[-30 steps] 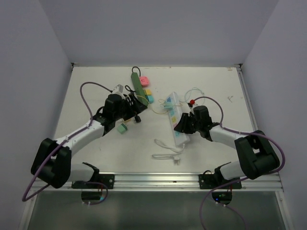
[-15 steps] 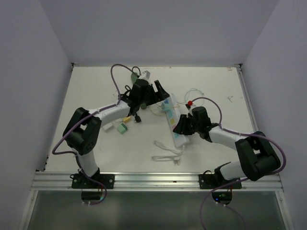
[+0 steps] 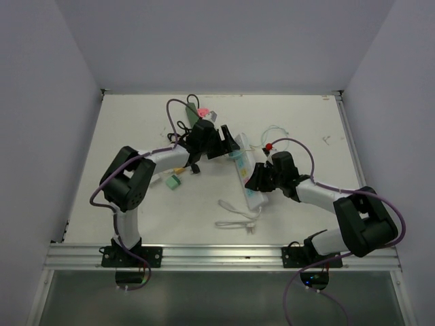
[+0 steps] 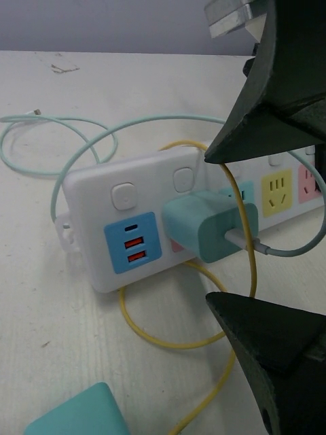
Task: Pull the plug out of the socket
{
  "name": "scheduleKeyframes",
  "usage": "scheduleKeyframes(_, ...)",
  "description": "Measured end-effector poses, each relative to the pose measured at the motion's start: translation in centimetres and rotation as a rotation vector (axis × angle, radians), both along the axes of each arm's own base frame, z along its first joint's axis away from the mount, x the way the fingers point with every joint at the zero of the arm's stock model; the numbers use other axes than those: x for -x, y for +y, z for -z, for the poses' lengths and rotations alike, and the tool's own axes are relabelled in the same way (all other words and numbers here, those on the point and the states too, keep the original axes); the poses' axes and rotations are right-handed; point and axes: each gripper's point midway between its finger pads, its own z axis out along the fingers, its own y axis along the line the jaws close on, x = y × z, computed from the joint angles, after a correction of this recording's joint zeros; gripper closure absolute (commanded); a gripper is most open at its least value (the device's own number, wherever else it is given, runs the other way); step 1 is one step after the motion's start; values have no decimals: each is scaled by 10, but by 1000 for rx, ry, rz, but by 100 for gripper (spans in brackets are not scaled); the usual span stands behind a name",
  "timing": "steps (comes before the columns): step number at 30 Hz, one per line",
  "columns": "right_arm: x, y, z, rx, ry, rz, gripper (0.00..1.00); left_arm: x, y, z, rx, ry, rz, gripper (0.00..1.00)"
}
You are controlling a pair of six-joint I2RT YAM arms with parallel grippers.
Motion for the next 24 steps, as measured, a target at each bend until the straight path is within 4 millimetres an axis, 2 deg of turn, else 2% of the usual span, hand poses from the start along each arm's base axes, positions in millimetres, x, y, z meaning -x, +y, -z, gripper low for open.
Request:
scheduleKeyframes(3,0,0,0,0,0,-1,100,7,0,7,11,31,7,23)
scheduleKeyframes(11,0,0,0,-3,-1,0,100,8,-7,4,63,51,11,35)
scheduleKeyframes(17,0,1,0,-5,-2,0,100,8,-11,8,85,63,12,39)
scheduleKeyframes(24,0,1,0,-12,-3,5,100,6,-14,10,103,70,1,54)
